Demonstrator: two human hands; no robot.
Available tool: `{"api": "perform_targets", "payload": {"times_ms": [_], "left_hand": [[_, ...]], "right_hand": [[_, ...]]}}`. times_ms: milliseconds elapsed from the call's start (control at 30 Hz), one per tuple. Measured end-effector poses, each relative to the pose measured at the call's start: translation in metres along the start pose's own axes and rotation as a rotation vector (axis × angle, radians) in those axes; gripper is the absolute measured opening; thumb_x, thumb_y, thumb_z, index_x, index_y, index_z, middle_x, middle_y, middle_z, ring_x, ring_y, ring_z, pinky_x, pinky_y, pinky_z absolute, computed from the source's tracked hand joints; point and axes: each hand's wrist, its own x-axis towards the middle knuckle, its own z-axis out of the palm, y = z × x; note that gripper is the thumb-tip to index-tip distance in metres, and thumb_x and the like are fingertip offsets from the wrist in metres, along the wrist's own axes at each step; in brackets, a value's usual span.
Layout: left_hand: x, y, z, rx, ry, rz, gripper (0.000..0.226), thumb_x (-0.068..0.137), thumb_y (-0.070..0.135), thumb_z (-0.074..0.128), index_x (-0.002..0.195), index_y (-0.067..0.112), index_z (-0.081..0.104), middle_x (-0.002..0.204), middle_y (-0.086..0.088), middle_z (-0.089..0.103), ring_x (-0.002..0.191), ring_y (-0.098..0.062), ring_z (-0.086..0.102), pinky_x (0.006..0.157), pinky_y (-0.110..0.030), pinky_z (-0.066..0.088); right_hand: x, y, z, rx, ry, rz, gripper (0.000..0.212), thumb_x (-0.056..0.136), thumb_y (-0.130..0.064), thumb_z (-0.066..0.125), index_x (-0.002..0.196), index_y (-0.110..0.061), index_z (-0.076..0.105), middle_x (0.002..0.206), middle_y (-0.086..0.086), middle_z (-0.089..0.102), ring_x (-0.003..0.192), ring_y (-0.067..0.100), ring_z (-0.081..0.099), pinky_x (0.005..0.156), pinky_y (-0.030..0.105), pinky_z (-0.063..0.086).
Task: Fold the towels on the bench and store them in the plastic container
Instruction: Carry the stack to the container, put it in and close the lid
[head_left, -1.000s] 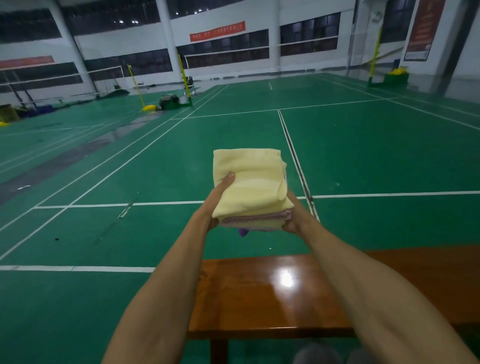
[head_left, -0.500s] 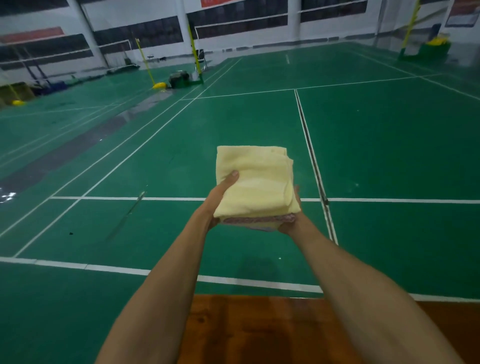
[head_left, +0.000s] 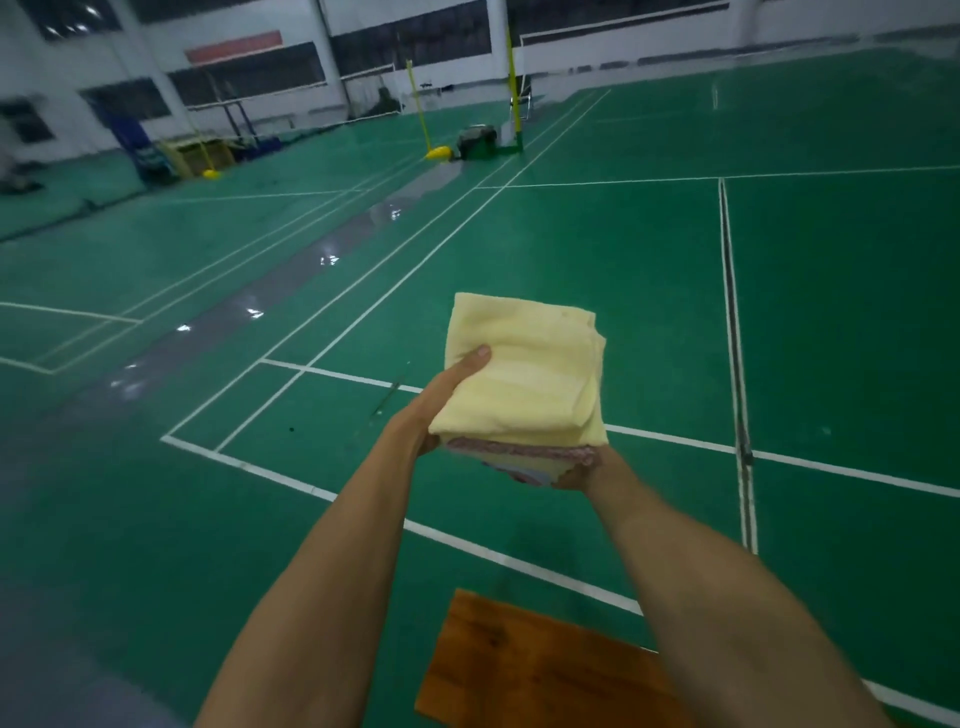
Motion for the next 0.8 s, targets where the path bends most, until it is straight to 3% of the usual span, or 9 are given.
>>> {"api": "perform_targets", "payload": {"times_ms": [67,167,233,367,433,500,533,700,800], "left_hand": [[-0.018,0.021,-0.021,0.002,0.044,0.007,0.046,0.096,0.051,0.061,0.127,0.018,0.061,0.117,-0.009,0.075,0.107,-0.030,0.072,0.095,-0.046,0.057],[-0.043,0.044,-0.056,-0.013,0.112,0.034,0.046,0.095,0.052,0.062,0.127,0.019,0.060,0.119,-0.010,0.074,0.111,-0.031,0.071,0.100,-0.048,0.055],[-0.060,0.054,-0.081,-0.025,0.149,0.052,0.050,0.095,0.053,0.062,0.131,0.019,0.059,0.122,-0.010,0.073,0.113,-0.032,0.069,0.103,-0.049,0.052],[-0.090,0.069,-0.135,-0.042,0.247,0.094,0.051,0.095,0.052,0.062,0.134,0.019,0.056,0.120,-0.008,0.074,0.111,-0.030,0.071,0.099,-0.047,0.055],[-0.104,0.073,-0.165,-0.067,0.288,0.120,0.052,0.095,0.051,0.063,0.135,0.019,0.056,0.120,-0.007,0.074,0.111,-0.029,0.071,0.097,-0.045,0.056],[-0.116,0.079,-0.198,-0.092,0.330,0.138,0.053,0.094,0.051,0.064,0.135,0.019,0.056,0.121,-0.008,0.074,0.112,-0.030,0.070,0.099,-0.046,0.056],[-0.122,0.082,-0.215,-0.102,0.345,0.142,0.054,0.094,0.052,0.065,0.135,0.019,0.056,0.121,-0.009,0.073,0.112,-0.031,0.070,0.100,-0.048,0.054],[-0.152,0.085,-0.302,-0.143,0.445,0.140,0.055,0.092,0.055,0.065,0.133,0.019,0.058,0.117,-0.010,0.075,0.105,-0.030,0.073,0.093,-0.043,0.058],[-0.176,0.075,-0.347,-0.196,0.507,0.096,0.061,0.088,0.062,0.066,0.132,0.020,0.059,0.117,-0.013,0.074,0.105,-0.034,0.072,0.097,-0.050,0.056]], "right_hand": [[0.026,0.008,0.017,0.248,-0.020,0.177,0.036,0.109,-0.033,0.031,0.141,-0.023,0.045,0.132,0.001,0.049,0.131,0.020,0.047,0.115,0.036,0.038],[0.057,0.020,0.064,-0.097,-0.018,0.157,0.047,0.107,-0.041,0.028,0.145,-0.020,0.047,0.138,0.009,0.052,0.126,0.033,0.050,0.106,0.054,0.046],[-0.002,0.041,0.098,-0.182,-0.162,0.180,0.047,0.110,-0.036,0.027,0.148,-0.016,0.046,0.130,0.017,0.056,0.114,0.039,0.054,0.099,0.054,0.048],[-0.044,0.074,0.148,-0.201,-0.239,-0.040,0.044,0.112,-0.012,0.022,0.150,0.005,0.034,0.160,0.025,0.029,0.129,0.037,0.047,0.098,0.038,0.044],[-0.037,0.094,0.177,-0.344,-0.277,-0.037,0.034,0.112,-0.019,0.029,0.114,-0.001,0.058,0.147,0.020,0.047,0.094,0.032,0.054,0.078,0.034,0.054],[-0.029,0.111,0.212,-0.497,-0.323,-0.026,0.035,0.111,-0.027,0.036,0.086,-0.012,0.054,0.106,0.011,0.060,0.073,0.025,0.050,0.043,0.030,0.053],[-0.020,0.120,0.230,-0.559,-0.343,-0.046,0.035,0.111,-0.028,0.037,0.083,-0.013,0.053,0.091,0.008,0.057,0.069,0.025,0.052,0.040,0.031,0.050],[0.029,0.171,0.320,-0.719,-0.479,-0.040,0.035,0.096,-0.049,0.050,0.090,-0.019,0.067,0.087,0.008,0.070,0.085,0.028,0.066,0.085,0.043,0.058],[0.044,0.208,0.364,-0.712,-0.592,0.064,0.070,0.088,-0.078,0.046,0.110,-0.018,0.074,0.112,0.015,0.074,0.109,0.038,0.066,0.102,0.057,0.049]]}}
